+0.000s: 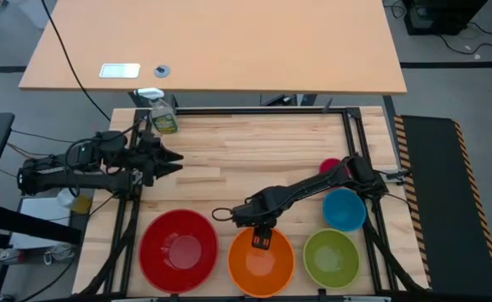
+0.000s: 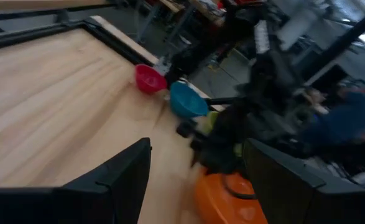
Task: Nest bowls inside each other
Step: Stack the orange bowl on top of the red bowl
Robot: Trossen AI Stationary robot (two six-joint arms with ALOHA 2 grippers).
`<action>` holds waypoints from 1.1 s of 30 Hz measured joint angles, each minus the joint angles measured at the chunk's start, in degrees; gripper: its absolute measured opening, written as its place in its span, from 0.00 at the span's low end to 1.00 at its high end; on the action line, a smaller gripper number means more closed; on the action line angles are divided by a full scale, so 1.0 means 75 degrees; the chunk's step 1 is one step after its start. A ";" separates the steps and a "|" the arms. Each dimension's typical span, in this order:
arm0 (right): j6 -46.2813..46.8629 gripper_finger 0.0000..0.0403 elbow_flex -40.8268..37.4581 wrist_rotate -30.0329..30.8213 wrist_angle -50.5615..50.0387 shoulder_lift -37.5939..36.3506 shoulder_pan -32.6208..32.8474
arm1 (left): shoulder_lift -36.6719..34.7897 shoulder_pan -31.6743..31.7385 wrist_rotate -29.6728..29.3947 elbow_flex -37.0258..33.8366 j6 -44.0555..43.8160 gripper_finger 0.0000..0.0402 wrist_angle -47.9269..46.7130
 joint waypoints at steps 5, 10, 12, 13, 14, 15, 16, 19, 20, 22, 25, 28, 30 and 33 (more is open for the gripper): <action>0.0445 0.21 -0.0006 -0.0242 0.0204 0.0087 -0.0050 | -0.0022 -0.0003 0.0579 0.0003 0.0377 0.65 0.0384; 0.1085 0.04 0.0039 -0.0848 -0.0008 0.0091 -0.0289 | -0.0155 -0.0003 0.0620 0.0003 0.0353 0.65 0.0823; 0.1298 0.05 0.0140 -0.0879 -0.0397 0.0083 -0.0411 | -0.0219 -0.0003 0.0638 0.0003 0.0262 0.65 0.0983; 0.1395 0.07 0.0263 -0.0872 -0.0619 0.0075 -0.0466 | -0.0247 -0.0003 0.0641 0.0003 0.0228 0.65 0.1015; 0.1417 0.08 0.0415 -0.0818 -0.0765 0.0053 -0.0519 | -0.0295 -0.0003 0.0641 0.0003 0.0213 0.65 0.1075; 0.1415 0.08 0.0555 -0.0831 -0.0903 0.0019 -0.0580 | -0.0337 -0.0003 0.0644 0.0003 0.0198 0.65 0.1118; 0.1356 0.08 0.0726 -0.0897 -0.1036 0.0006 -0.0633 | -0.0369 -0.0004 0.0644 0.0003 0.0195 0.65 0.1184; 0.0841 0.04 0.1397 -0.1091 -0.1643 -0.0005 -0.0766 | -0.0509 -0.0001 0.0644 0.0003 0.0135 0.65 0.1759; 0.0661 0.03 0.1628 -0.1095 -0.1767 -0.0005 -0.0798 | -0.0519 -0.0003 0.0644 0.0003 0.0113 0.65 0.2072; 0.0592 0.04 0.2065 -0.1148 -0.1767 -0.0020 -0.0887 | -0.0573 -0.0003 0.0644 0.0006 0.0002 0.65 0.2645; 0.0908 0.04 0.2665 -0.1156 -0.1478 -0.0020 -0.1042 | -0.0576 -0.0003 0.0644 0.0009 -0.0004 0.65 0.3379; 0.1379 0.07 0.2865 -0.0821 -0.0450 -0.0032 -0.1130 | -0.0570 -0.0003 0.0642 0.0009 0.0010 0.65 0.3646; 0.1670 0.07 0.2862 -0.0551 0.0371 -0.0005 -0.1134 | -0.0570 -0.0003 0.0644 0.0009 0.0022 0.65 0.3637; 0.1983 0.05 0.2859 0.0040 0.1569 0.0012 -0.1041 | -0.0570 -0.0003 0.0641 0.0009 -0.0070 0.65 0.3701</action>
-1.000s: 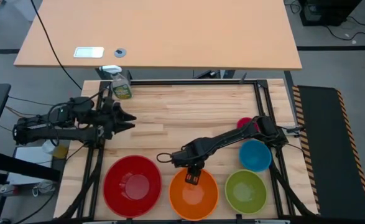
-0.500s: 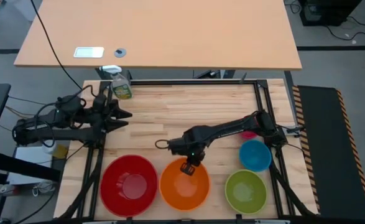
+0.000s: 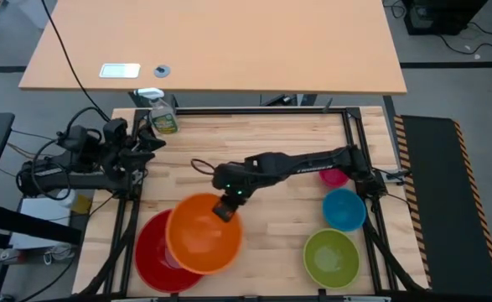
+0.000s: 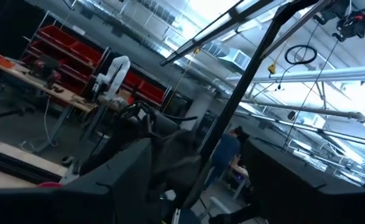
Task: Nest bowls inside each other
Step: Stack the orange bowl on top of the red bowl
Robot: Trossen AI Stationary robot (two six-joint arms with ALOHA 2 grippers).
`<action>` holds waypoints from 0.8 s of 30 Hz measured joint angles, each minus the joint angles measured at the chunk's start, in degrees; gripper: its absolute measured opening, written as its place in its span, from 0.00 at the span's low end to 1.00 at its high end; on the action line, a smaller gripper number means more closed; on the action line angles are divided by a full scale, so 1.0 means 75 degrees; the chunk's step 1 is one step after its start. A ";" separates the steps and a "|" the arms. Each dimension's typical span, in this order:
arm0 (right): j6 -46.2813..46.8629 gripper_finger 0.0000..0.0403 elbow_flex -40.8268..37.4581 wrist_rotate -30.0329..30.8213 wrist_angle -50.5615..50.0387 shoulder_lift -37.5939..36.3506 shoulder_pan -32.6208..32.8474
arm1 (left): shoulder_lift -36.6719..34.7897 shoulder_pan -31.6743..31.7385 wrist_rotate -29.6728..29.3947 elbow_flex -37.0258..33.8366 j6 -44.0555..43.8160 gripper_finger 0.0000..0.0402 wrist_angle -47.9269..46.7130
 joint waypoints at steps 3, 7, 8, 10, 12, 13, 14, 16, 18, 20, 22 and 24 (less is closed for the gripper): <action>0.0137 0.04 0.0000 0.0731 0.0845 -0.0003 0.0057 | 0.0000 0.0000 0.0000 0.0000 -0.0100 0.65 0.0241; 0.0227 0.05 -0.0001 0.1012 0.2050 0.0124 0.0094 | 0.0000 0.0000 0.0000 0.0000 -0.0112 0.65 0.0782; 0.0378 0.05 0.0003 0.0970 0.2518 0.0174 0.0108 | 0.0000 0.0000 0.0000 0.0000 -0.0141 0.65 0.0910; 0.0755 0.05 0.0003 0.0937 0.2965 0.0307 0.0200 | 0.0000 0.0000 0.0000 0.0037 -0.0204 0.65 0.0976; 0.0807 0.04 0.0116 0.0889 0.3066 0.0493 0.0311 | 0.0007 0.0000 0.0000 0.0219 -0.0175 0.65 0.0783; 0.0813 0.04 0.0240 0.0943 0.2998 0.0621 0.0371 | 0.0031 0.0000 0.0000 0.0314 -0.0103 0.65 0.0635; 0.0761 0.04 0.0394 0.1034 0.2813 0.0750 0.0417 | 0.0054 0.0000 0.0000 0.0426 -0.0025 0.65 0.0463; 0.0523 0.04 0.0717 0.1109 0.2486 0.1068 0.0482 | 0.0070 0.0004 -0.0003 0.0672 0.0192 0.65 0.0088; 0.0274 0.04 0.0948 0.1234 0.2114 0.1421 0.0502 | 0.0093 0.0006 -0.0003 0.0913 0.0460 0.65 -0.0411; 0.0027 0.05 0.1002 0.1219 0.1856 0.1767 0.0453 | 0.0114 0.0006 -0.0006 0.1112 0.0589 0.65 -0.0966; -0.0005 0.06 0.0982 0.1007 0.1774 0.2128 0.0377 | 0.0130 0.0006 -0.0007 0.1242 0.0614 0.65 -0.1498; 0.0072 0.07 0.0973 0.0716 0.1674 0.2353 0.0302 | 0.0137 0.0006 -0.0015 0.1340 0.0499 0.65 -0.1976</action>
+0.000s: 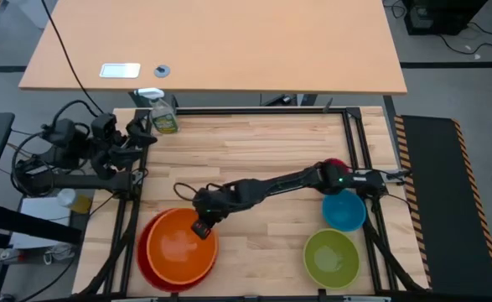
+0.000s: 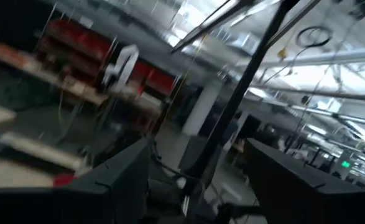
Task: Nest bowls inside each other
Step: Stack the orange bowl on top of the red bowl
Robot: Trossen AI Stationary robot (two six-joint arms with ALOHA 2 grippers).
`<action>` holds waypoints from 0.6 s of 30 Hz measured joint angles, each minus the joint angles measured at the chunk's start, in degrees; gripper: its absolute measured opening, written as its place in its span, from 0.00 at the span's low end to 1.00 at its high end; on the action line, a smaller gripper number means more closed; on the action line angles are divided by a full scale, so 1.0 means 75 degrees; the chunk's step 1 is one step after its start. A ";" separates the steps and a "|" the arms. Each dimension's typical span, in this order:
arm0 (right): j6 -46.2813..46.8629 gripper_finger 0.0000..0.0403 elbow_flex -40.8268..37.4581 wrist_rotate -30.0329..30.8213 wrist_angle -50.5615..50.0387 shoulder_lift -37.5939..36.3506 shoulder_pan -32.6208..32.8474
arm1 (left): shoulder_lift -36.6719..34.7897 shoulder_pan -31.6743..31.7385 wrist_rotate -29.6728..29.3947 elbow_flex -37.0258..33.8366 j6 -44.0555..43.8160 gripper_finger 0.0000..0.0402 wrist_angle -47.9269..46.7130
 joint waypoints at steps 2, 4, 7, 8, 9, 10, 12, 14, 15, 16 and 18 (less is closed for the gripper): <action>-0.0015 0.08 0.0000 -0.0238 -0.0049 0.0086 -0.0062 | -0.0004 0.0000 0.0000 0.0076 -0.0083 0.65 -0.0434; -0.0143 0.08 0.0016 -0.0411 0.0009 0.0123 -0.0102 | -0.0009 0.0000 0.0000 0.0145 -0.0089 0.65 -0.0791; -0.0590 0.12 0.0017 -0.0674 0.0018 0.0124 -0.0159 | -0.0009 0.0000 0.0000 0.0155 -0.0124 0.65 -0.1097; -0.0678 0.14 0.0017 -0.0755 0.0028 0.0120 -0.0186 | -0.0006 0.0000 0.0000 0.0155 -0.0124 0.65 -0.1145; -0.0772 0.17 0.0017 -0.0864 0.0024 0.0104 -0.0210 | -0.0006 0.0000 0.0000 0.0157 -0.0124 0.65 -0.1164; -0.0826 0.20 0.0017 -0.0988 0.0030 0.0098 -0.0236 | -0.0008 0.0000 0.0000 0.0158 -0.0122 0.65 -0.1174; -0.0867 0.28 0.0017 -0.1196 0.0042 0.0025 -0.0297 | -0.0009 0.0000 0.0000 0.0157 -0.0121 0.65 -0.1160; -0.0875 0.38 0.0022 -0.1262 0.0084 -0.0023 -0.0330 | -0.0009 0.0000 0.0000 0.0157 -0.0099 0.65 -0.1165; -0.0872 0.43 0.0029 -0.1271 0.0069 -0.0064 -0.0341 | -0.0009 0.0000 0.0001 0.0158 -0.0067 0.65 -0.1176; -0.0863 0.47 0.0029 -0.1266 -0.0061 -0.0119 -0.0350 | -0.0009 0.0000 0.0003 0.0155 -0.0060 0.65 -0.1184; -0.0855 0.55 0.0029 -0.1255 -0.0200 -0.0161 -0.0367 | -0.0009 -0.0003 0.0003 0.0158 -0.0055 0.65 -0.1194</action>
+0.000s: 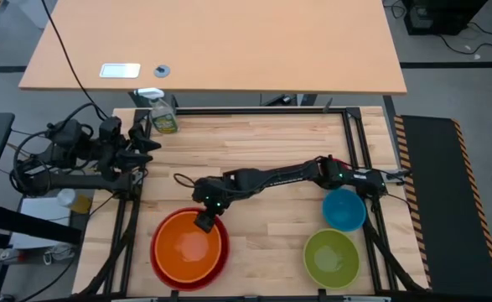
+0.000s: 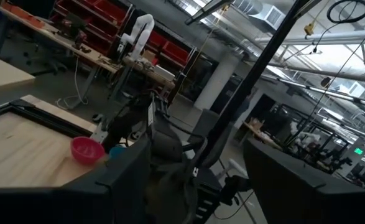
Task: Nest bowls inside each other
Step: Stack the orange bowl on top of the red bowl, then stack the green bowl on top of the orange bowl
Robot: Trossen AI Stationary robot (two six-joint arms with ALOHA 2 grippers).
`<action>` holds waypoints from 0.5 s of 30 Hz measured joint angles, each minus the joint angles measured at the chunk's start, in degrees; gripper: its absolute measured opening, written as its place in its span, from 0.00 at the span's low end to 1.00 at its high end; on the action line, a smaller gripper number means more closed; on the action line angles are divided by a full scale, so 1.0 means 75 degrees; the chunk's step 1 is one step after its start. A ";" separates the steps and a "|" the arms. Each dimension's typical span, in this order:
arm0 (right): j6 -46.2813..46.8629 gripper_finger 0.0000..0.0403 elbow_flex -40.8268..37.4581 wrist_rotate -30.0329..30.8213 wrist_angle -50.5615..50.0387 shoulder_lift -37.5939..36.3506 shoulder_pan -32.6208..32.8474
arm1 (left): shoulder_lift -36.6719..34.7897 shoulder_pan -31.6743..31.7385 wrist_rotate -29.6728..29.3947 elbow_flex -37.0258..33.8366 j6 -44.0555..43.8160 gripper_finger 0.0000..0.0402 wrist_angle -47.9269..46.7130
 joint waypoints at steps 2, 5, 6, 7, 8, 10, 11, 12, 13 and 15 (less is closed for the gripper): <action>-0.0015 0.62 -0.0003 0.0083 -0.0287 -0.0130 -0.0013 | 0.0000 0.0000 0.0000 -0.0002 0.0073 0.65 -0.0011; -0.0087 0.66 -0.0006 0.0325 -0.0672 -0.0457 -0.0045 | 0.0000 0.0002 -0.0009 -0.0003 0.0195 0.65 -0.0056; -0.0167 0.66 -0.0006 0.0477 -0.0861 -0.0586 -0.0055 | 0.0000 0.0000 -0.0027 -0.0002 0.0209 0.65 -0.0051; -0.0248 0.67 -0.0006 0.0635 -0.1028 -0.0696 -0.0056 | 0.0000 0.0001 -0.0052 -0.0003 0.0221 0.65 -0.0055; -0.0361 0.67 -0.0006 0.0846 -0.1166 -0.0822 -0.0061 | 0.0000 0.0003 -0.0053 -0.0003 0.0242 0.65 -0.0060; -0.0553 0.66 -0.0006 0.1251 -0.1529 -0.1039 -0.0072 | 0.0000 0.0003 -0.0064 -0.0003 0.0271 0.65 -0.0107; -0.0614 0.65 -0.0006 0.1388 -0.1666 -0.1151 -0.0083 | 0.0000 0.0003 -0.0067 -0.0003 0.0274 0.65 -0.0165; -0.0654 0.65 -0.0006 0.1515 -0.1824 -0.1268 -0.0102 | 0.0000 0.0003 -0.0074 0.0000 0.0278 0.65 -0.0243; -0.0679 0.64 -0.0006 0.1640 -0.2112 -0.1392 -0.0118 | 0.0009 0.0003 -0.0098 -0.0003 0.0280 0.65 -0.0302; -0.0714 0.63 -0.0006 0.1789 -0.2882 -0.1654 -0.0167 | 0.0044 0.0003 -0.0197 -0.0001 0.0276 0.65 -0.0465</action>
